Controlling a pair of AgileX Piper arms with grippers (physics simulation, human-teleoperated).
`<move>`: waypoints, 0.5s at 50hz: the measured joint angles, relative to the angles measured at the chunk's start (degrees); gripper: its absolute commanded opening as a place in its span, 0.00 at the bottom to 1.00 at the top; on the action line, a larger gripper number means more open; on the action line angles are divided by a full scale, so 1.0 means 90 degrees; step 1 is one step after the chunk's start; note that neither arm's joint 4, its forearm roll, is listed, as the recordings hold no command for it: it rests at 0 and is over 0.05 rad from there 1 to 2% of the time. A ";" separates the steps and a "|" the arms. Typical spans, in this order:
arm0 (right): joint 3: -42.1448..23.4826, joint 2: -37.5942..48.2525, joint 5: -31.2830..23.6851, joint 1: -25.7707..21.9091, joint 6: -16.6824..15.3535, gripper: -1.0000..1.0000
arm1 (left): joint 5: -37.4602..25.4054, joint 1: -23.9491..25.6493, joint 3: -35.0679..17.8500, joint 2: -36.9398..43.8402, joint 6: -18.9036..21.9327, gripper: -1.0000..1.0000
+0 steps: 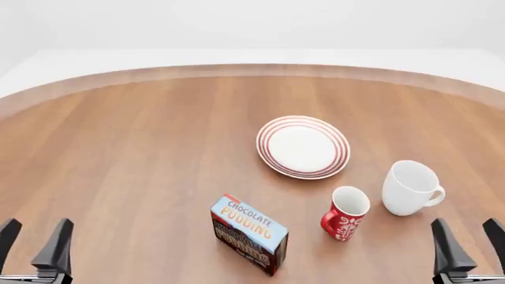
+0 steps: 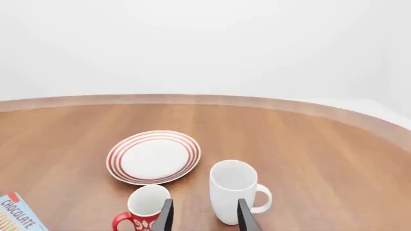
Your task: Put the chocolate pudding to the right of the plate.
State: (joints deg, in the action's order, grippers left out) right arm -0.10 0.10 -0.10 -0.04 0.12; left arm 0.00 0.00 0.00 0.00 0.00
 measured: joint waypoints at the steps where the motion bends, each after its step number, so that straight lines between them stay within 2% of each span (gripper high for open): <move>1: -0.0001 0.0001 -0.0005 -0.0004 0.0000 1.00 | 0.0000 0.0000 0.0000 0.0000 0.0000 1.00; 12: -0.0016 -0.0001 -0.0057 0.0000 -0.0030 1.00 | 0.0000 0.0000 0.0000 0.0000 0.0000 1.00; 16: -0.0198 0.0008 -0.0246 0.0050 0.0024 1.00 | 0.0000 0.0000 0.0000 0.0000 0.0000 1.00; 19: -0.0659 0.0098 -0.0581 -0.0025 0.0090 1.00 | 0.0000 0.0000 0.0000 0.0000 0.0000 1.00; 25: -0.2184 0.0587 -0.1402 -0.0421 0.0081 1.00 | 0.0000 0.0000 0.0000 0.0000 0.0000 1.00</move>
State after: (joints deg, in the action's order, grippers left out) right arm -19.75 5.38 -12.72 -3.83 0.85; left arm 0.00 0.00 0.00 0.00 0.00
